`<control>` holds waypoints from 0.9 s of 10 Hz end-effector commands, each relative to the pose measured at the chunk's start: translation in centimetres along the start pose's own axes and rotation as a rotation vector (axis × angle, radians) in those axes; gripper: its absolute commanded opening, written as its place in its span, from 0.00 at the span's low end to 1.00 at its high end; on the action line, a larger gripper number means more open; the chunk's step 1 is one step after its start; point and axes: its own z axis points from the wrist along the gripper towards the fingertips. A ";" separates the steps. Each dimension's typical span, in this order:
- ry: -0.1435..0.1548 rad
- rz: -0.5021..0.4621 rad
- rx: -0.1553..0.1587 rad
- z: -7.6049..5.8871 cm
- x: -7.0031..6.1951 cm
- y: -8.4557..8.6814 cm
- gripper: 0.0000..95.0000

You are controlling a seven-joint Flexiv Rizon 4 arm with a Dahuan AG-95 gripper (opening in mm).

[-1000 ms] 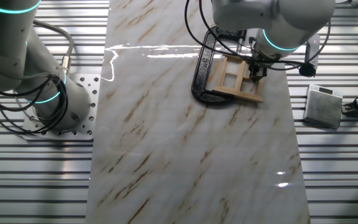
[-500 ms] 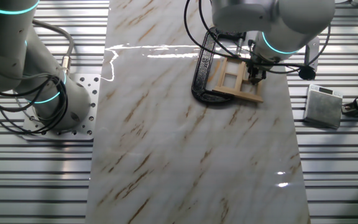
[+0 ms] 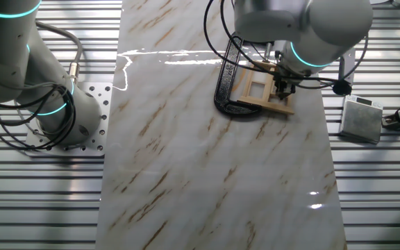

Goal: Close a sliding window

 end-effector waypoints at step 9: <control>0.007 -0.026 0.007 -0.5 0.8 -2.0 0.60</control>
